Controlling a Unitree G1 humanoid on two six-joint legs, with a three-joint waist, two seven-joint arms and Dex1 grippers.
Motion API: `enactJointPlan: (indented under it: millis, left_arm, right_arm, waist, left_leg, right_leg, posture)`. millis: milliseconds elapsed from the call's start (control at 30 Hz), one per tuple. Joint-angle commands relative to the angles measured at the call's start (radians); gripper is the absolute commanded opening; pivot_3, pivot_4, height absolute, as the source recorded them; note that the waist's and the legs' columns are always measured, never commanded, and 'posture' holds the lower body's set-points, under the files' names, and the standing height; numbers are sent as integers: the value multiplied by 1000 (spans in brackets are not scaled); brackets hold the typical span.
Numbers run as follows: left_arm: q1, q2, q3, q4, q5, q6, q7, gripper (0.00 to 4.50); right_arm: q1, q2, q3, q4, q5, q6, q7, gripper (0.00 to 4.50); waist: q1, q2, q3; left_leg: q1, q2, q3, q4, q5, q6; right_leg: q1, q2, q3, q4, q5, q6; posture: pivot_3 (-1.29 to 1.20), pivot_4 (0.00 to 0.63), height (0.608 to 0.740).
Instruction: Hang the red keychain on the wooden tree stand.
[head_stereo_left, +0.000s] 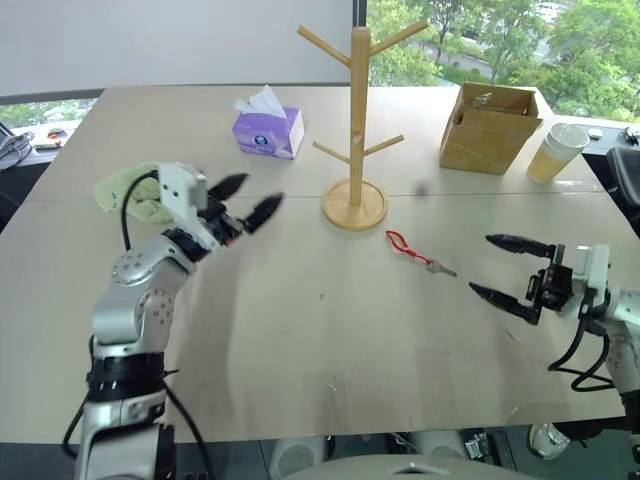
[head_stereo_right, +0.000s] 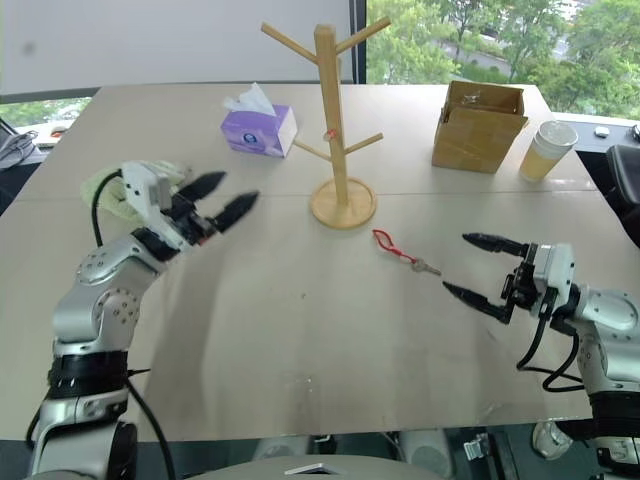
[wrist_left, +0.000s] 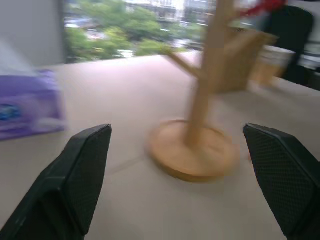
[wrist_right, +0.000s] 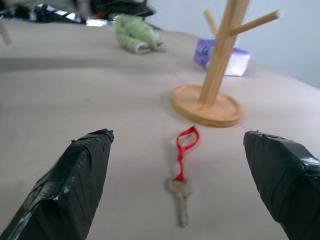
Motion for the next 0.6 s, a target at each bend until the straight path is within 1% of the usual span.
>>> enactJointPlan:
  millis: [33, 133, 200, 300, 367, 467, 600]
  left_arm:
    - [89, 20, -30, -158, -13, -19, -65, 4356]
    - [176, 5, -53, -239, -5, -59, -94, 4356]
    - [244, 15, -76, -279, 25, -102, -132, 4356]
    - [340, 16, -90, -310, 64, -192, -189, 4356]
    - [378, -4, -83, -320, 55, -227, -196, 4356]
    - [418, -24, -88, -312, 73, -289, -207, 4356]
    - [460, -51, -104, -291, 123, -369, -203, 4356]
  right_arm:
    - [-19, -52, -32, -78, 22, 172, -98, 4500]
    - [-29, -105, -7, -143, 11, 324, -149, 4500]
    - [-39, -130, 4, -189, 13, 407, -177, 4500]
    - [-84, -160, 33, -260, 0, 545, -242, 4500]
    - [-121, -169, 64, -303, -20, 627, -294, 4500]
    - [-166, -154, 108, -368, -51, 727, -383, 4500]
    - [-225, -77, 169, -436, -78, 859, -525, 4500]
  waist:
    - [0, 0, 0]
    - [4, 0, 0]
    - [3, 1, 0]
    - [1, 1, 0]
    - [1, 1, 0]
    - [2, 1, -1]
    - [4, 1, -1]
  left_leg:
    - [0, 0, 0, 0, 0, 0]
    - [0, -1, -1, 0, 0, 0]
    - [0, -1, -1, 0, 0, 0]
    - [0, -1, 0, -1, -1, 1]
    - [-1, 0, 0, -1, -3, 4]
    - [-1, 0, 0, -1, -3, 5]
    - [-3, -1, -1, -1, -3, 5]
  right_leg:
    - [0, 0, 0, 0, 0, 0]
    - [0, 0, 0, 0, 0, 0]
    - [0, 0, 0, 0, 0, 0]
    - [-1, 0, 1, -1, 0, -1]
    - [-1, 0, 0, 0, 0, -1]
    - [-3, 0, 1, 0, -1, -1]
    - [-3, 0, 0, -1, -1, -1]
  posture:
    - [0, 150, 740]
    - [0, 150, 740]
    - [0, 150, 740]
    - [0, 150, 740]
    - [0, 150, 740]
    - [0, 150, 740]
    - [0, 150, 740]
